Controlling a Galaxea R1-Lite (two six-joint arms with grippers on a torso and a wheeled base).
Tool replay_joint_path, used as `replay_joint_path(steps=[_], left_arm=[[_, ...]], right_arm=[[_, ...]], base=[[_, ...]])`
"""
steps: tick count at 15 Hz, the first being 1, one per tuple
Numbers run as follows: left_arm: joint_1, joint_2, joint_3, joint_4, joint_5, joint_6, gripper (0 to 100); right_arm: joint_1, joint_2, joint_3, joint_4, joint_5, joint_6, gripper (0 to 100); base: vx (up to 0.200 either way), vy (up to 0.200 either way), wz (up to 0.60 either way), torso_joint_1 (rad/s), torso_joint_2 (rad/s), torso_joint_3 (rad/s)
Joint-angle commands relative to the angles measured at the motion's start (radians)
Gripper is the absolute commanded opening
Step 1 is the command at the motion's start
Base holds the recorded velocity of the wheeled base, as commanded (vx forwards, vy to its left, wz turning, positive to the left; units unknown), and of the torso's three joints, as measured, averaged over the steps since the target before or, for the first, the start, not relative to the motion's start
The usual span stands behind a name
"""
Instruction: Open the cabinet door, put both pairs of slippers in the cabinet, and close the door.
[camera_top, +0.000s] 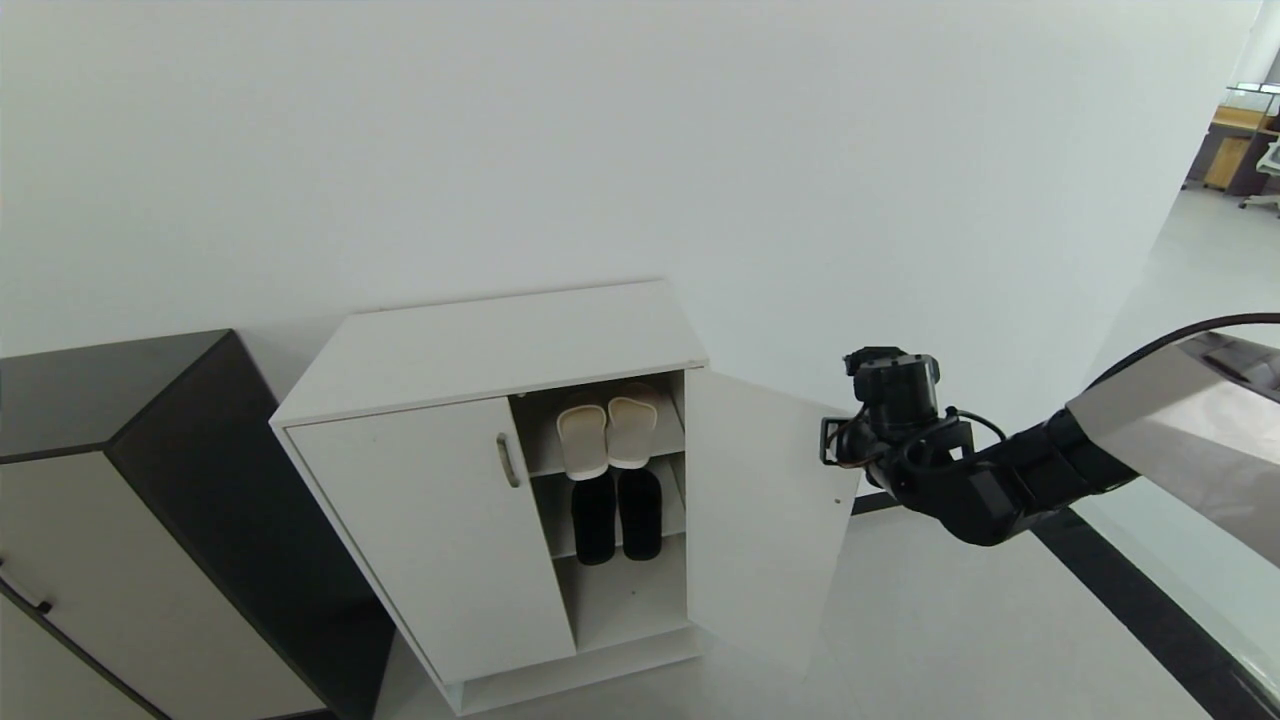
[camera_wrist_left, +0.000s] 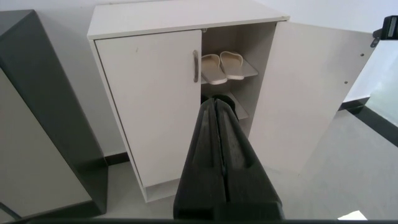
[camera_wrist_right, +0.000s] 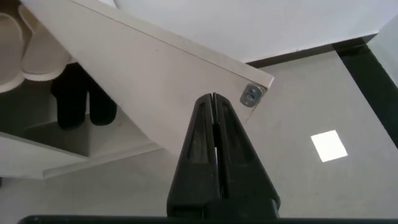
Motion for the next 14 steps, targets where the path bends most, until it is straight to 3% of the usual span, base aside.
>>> replay_joint_path(steps=[1, 6, 14], left_arm=[[-0.001, 0.001, 0.0, 0.0, 0.0, -0.001, 0], [-0.001, 0.001, 0.0, 0.0, 0.0, 0.001, 0], [0.001, 0.001, 0.0, 0.0, 0.0, 0.001, 0]], right_arm=[[0.004, -0.038, 0.001, -0.004, -0.001, 0.0, 0], [-0.085, 0.066, -0.119, -0.004, 0.0, 0.0, 0], [-0.088, 0.104, -0.143, 0.001, 0.003, 0.0, 0]], base=[[0.0, 0.0, 0.0, 0.0, 0.0, 0.0], [0.0, 0.0, 0.0, 0.0, 0.0, 0.0], [0.0, 0.0, 0.0, 0.0, 0.0, 0.0]])
